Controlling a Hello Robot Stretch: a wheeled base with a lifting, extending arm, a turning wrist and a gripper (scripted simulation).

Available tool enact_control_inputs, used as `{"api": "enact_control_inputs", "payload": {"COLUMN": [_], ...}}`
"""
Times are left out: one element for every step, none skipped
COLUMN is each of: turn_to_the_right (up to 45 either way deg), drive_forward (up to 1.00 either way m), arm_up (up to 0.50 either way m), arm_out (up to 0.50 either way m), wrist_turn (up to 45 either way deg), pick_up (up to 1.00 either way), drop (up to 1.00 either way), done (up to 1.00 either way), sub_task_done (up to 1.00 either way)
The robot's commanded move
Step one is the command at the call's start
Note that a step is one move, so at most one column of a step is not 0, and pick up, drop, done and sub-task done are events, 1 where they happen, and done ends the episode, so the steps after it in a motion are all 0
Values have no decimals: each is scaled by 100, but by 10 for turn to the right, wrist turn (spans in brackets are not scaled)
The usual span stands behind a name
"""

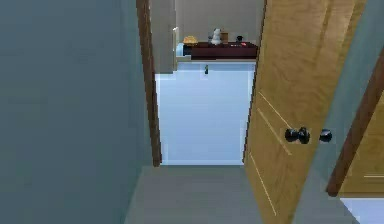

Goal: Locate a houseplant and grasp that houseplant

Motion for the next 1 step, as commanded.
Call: {"api": "enact_control_inputs", "payload": {"turn_to_the_right": [0], "drive_forward": [100], "arm_up": [0], "arm_out": [0], "wrist_turn": [0], "pick_up": [0], "drop": [0], "done": [0], "sub_task_done": [0]}}
